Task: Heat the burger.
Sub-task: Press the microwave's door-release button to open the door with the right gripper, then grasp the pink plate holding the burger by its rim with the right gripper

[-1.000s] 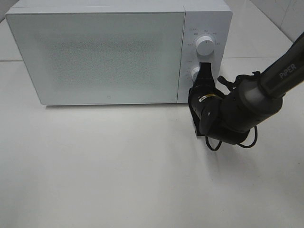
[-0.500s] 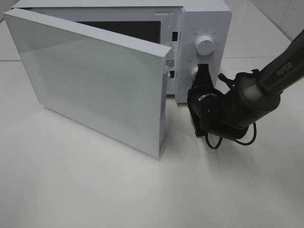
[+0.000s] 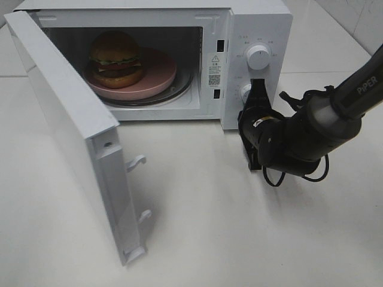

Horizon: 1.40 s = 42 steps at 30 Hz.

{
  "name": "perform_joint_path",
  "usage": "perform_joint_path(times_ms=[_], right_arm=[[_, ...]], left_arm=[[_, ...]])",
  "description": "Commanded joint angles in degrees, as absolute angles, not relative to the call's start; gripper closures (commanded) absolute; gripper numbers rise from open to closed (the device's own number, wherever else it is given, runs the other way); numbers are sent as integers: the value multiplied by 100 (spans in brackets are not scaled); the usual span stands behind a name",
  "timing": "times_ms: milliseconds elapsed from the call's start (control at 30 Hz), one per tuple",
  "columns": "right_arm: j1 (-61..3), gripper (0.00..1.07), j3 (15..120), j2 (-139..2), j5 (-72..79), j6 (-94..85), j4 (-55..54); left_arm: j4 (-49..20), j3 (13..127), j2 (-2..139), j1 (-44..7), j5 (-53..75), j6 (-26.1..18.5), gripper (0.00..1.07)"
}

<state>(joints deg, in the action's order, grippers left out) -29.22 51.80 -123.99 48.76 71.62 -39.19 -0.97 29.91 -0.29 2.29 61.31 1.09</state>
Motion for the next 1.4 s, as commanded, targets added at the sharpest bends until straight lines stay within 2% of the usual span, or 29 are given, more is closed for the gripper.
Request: perform_joint_path(times_ms=[33, 467, 800, 1067, 1400], right_arm=[[-2773, 107, 5271, -12164, 5684, 7294, -3627], [-2888, 107, 4727, -11740, 4870, 7380, -3386], [-2888, 107, 4228, -11167, 3701, 6675, -3352], [-2888, 107, 3896, -10554, 2997, 5506, -3174], [-2865, 105, 3913, -9706, 1295, 3117, -2716]], left_arm=[[-120, 2968, -132, 223, 6125, 97, 9], [-115, 2968, -132, 223, 6125, 97, 9], [-115, 2968, -132, 223, 6125, 97, 9], [-115, 2968, -132, 223, 6125, 97, 9], [-115, 2968, -132, 223, 6125, 97, 9]])
